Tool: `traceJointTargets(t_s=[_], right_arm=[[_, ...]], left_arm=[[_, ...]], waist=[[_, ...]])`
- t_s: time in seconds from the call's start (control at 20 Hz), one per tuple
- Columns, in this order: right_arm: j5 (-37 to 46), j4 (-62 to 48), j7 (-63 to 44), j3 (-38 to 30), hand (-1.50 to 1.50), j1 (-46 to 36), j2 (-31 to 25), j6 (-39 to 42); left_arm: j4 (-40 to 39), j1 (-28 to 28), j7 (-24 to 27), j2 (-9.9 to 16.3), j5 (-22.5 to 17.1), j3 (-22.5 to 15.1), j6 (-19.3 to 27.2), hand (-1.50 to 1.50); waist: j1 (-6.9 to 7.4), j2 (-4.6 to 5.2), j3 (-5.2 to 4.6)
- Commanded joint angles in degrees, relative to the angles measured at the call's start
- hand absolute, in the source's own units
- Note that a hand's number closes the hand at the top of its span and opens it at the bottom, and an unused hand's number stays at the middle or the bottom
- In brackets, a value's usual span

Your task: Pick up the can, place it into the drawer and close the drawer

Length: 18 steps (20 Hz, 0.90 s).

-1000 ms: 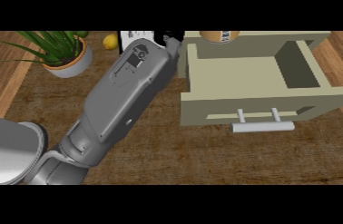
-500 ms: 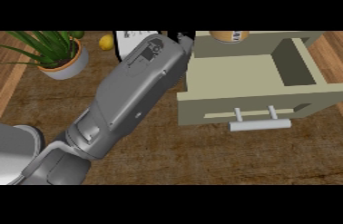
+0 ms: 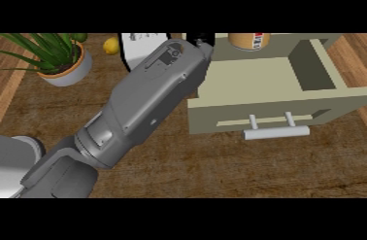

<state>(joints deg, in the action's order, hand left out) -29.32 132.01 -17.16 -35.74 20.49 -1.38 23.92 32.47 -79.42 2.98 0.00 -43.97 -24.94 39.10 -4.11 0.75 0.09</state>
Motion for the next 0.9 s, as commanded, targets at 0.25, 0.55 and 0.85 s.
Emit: traceJointTargets(t_s=[0.25,0.55,0.85], right_arm=[[-0.62,-4.35,1.43,-1.06,-1.50,-1.46,-1.61,2.15],[-1.27,-1.76,0.24,-1.31,-1.50,-1.37,-1.37,1.15],[0.07,-1.65,-0.55,-0.14,-1.50,-3.23,-1.79,0.60]], left_arm=[[-4.97,0.04,3.80,0.00,-5.17,-5.85,1.90,-1.50],[-7.02,0.80,5.37,0.00,-7.75,-7.82,4.60,-1.50],[-7.63,-2.05,5.12,0.00,-10.31,-9.58,5.72,-1.50]], waist=[[-1.50,0.50,0.09],[-1.69,0.55,0.05],[-1.40,0.59,0.03]])
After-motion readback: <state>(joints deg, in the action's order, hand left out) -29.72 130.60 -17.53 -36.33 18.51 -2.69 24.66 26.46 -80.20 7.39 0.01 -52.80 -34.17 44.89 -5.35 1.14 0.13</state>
